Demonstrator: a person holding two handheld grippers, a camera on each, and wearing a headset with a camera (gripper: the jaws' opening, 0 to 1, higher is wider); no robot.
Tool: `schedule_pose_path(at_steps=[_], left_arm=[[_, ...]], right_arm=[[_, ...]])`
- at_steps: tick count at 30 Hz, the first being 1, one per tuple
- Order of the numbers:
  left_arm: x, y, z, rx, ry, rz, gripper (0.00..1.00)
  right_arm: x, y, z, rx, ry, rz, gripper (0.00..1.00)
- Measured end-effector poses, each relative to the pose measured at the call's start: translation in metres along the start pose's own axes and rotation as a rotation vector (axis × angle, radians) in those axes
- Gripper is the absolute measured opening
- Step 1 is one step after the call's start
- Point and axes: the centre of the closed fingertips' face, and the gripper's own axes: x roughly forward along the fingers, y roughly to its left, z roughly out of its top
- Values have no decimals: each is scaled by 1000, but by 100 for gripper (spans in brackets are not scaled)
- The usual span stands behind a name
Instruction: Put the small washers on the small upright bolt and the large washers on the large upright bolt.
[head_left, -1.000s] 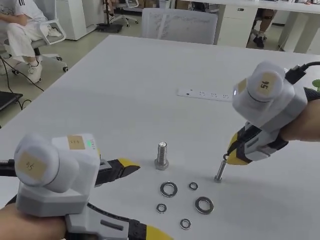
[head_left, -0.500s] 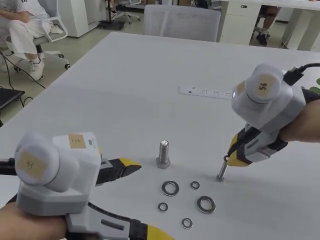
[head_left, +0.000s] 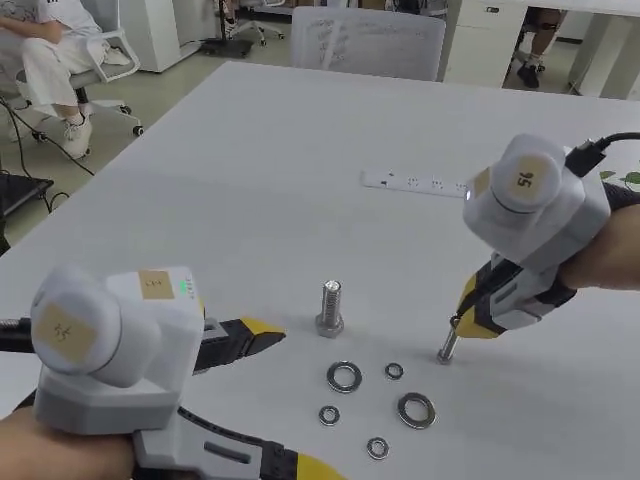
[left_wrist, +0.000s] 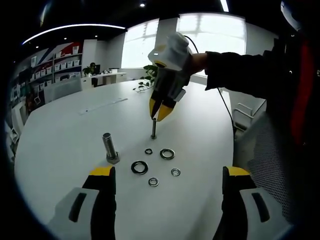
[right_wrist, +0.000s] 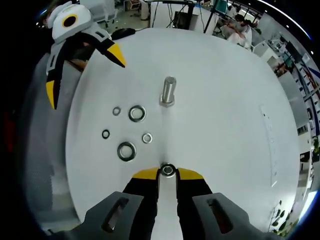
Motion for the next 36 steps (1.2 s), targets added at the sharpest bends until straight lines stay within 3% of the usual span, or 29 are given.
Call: schedule_pose_path(at_steps=[36], left_arm=[[-1, 3, 0, -11, 0, 11, 87]], right_arm=[[40, 8, -11, 20, 35, 63, 14]])
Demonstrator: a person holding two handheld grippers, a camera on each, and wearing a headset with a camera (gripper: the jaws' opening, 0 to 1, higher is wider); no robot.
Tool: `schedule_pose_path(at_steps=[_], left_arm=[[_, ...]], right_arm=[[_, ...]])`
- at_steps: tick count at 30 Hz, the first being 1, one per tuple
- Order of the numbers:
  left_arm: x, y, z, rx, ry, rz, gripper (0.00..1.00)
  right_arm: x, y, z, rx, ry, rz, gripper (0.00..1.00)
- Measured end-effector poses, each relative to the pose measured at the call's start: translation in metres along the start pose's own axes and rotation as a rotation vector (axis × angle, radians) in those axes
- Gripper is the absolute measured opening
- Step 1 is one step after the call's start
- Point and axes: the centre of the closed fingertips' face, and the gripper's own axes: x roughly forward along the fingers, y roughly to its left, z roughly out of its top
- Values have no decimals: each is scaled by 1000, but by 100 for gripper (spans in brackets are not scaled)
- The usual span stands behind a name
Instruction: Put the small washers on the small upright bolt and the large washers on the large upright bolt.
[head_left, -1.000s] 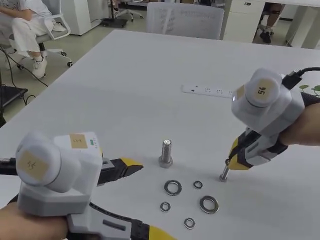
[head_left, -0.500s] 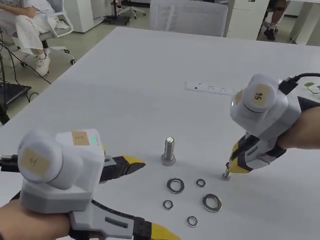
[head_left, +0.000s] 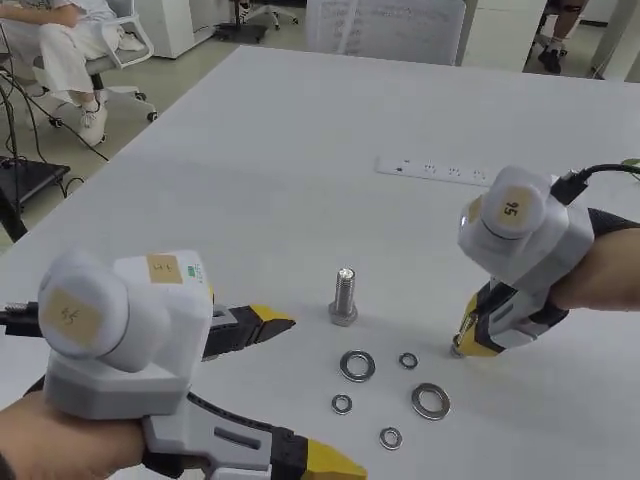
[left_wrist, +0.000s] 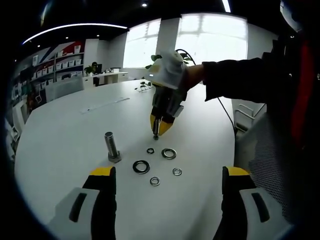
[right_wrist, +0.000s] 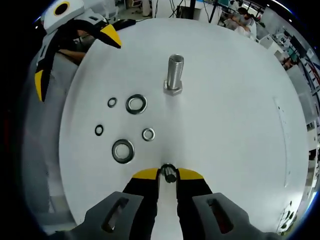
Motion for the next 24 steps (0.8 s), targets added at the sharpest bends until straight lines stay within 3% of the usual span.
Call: schedule_pose_path(at_steps=[11, 24], left_arm=[[0, 2, 0, -5, -1, 4, 87], [0, 1, -1, -6, 4, 3, 87]], right_arm=[[6, -2, -5, 3, 2, 6, 13], [4, -18, -14, 32, 5, -24, 14]])
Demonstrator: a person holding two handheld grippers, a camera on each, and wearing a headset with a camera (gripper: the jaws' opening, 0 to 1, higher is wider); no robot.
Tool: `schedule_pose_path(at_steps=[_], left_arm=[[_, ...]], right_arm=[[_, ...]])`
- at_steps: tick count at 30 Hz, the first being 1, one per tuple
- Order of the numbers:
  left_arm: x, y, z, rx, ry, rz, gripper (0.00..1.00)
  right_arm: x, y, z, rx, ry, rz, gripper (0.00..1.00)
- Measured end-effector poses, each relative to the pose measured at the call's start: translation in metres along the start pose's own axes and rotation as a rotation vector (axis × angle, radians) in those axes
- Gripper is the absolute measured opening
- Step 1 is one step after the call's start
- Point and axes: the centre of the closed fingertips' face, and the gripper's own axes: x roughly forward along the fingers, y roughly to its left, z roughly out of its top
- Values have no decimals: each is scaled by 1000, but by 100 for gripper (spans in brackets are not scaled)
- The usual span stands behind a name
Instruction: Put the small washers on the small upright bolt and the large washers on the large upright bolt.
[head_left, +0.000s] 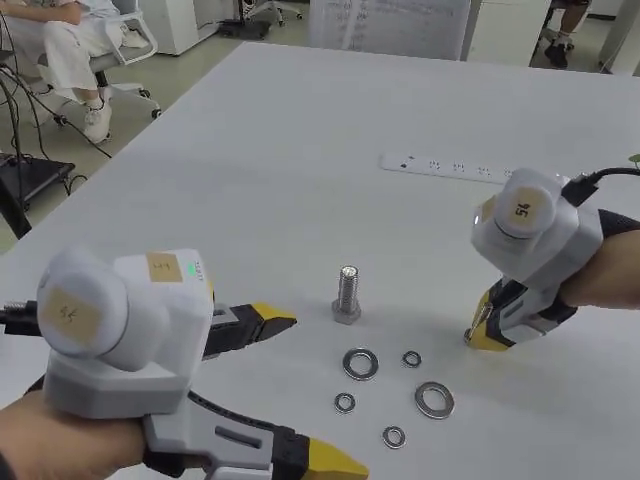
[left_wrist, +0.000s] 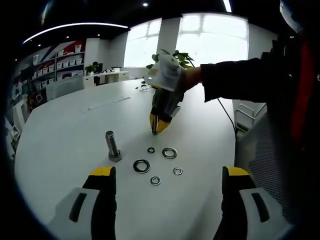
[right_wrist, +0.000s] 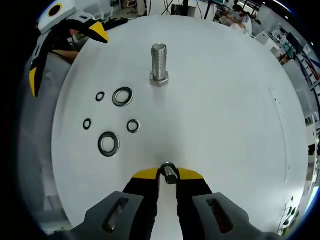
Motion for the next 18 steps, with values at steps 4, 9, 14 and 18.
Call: schedule_pose_path(at_steps=[4, 9, 14, 18], left_arm=[[0, 0, 0, 0, 1, 1, 87], [0, 1, 0, 0, 3, 1, 87], [0, 1, 1, -1, 2, 0, 87], [0, 1, 2, 1, 2, -1, 87]], right_arm=[[0, -5, -3, 8, 2, -13, 14], [-1, -5, -8, -2, 21, -15, 6], [-1, 1, -9, 23, 18, 1, 11], [-3, 1, -11, 24, 23, -1, 11]])
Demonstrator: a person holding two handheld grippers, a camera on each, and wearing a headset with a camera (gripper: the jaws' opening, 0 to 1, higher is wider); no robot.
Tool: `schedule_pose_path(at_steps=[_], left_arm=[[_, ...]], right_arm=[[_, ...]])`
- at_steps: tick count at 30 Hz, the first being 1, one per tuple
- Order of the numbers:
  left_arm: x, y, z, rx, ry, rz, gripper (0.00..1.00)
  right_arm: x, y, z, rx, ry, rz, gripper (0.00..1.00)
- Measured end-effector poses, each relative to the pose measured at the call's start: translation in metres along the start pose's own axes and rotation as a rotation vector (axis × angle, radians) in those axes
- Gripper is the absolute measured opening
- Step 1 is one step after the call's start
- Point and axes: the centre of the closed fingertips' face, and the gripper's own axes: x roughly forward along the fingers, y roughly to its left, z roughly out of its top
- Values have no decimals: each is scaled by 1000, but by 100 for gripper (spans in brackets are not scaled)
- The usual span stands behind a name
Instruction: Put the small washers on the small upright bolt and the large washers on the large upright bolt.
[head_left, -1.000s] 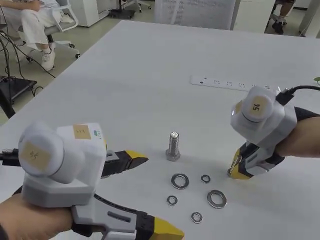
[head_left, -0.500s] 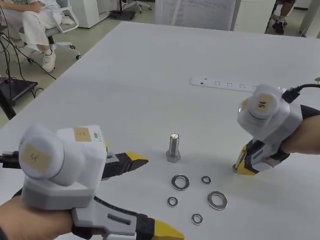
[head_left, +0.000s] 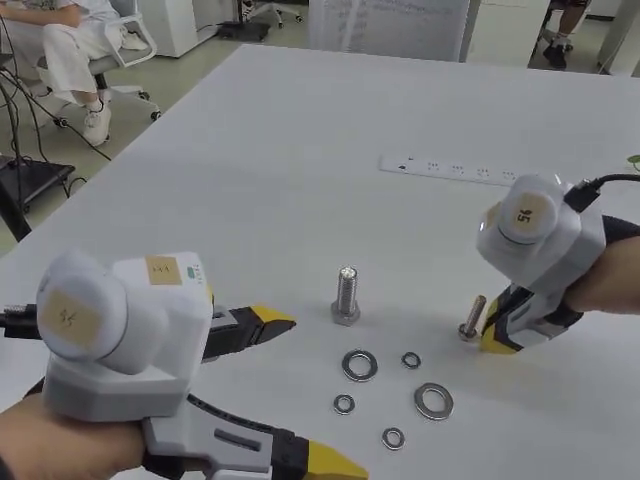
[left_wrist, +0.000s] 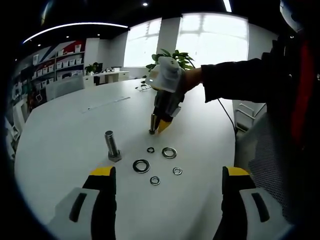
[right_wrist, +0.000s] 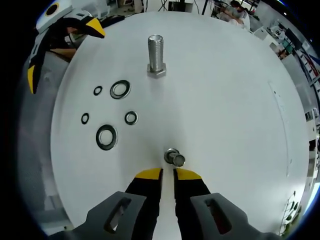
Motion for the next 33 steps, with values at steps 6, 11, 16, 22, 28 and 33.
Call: schedule_pose_path(at_steps=[6, 11, 16, 22, 28, 33], left_arm=[[0, 0, 1, 1, -2, 0, 87], [0, -1, 1, 3, -2, 1, 87], [0, -2, 1, 4, -3, 1, 87], [0, -3, 0, 5, -5, 2, 87], [0, -4, 0, 8, -7, 0, 87], [0, -4, 0, 11, -11, -1, 88]], right_arm=[[-4, -2, -3, 8, 2, -8, 11], [-6, -4, -5, 14, -8, -18, 12], [-9, -2, -7, 18, -14, -28, 13], [-10, -1, -11, 26, -16, -30, 17], [-13, 2, -14, 32, -13, -33, 20], [-15, 6, -15, 38, -14, -34, 23]])
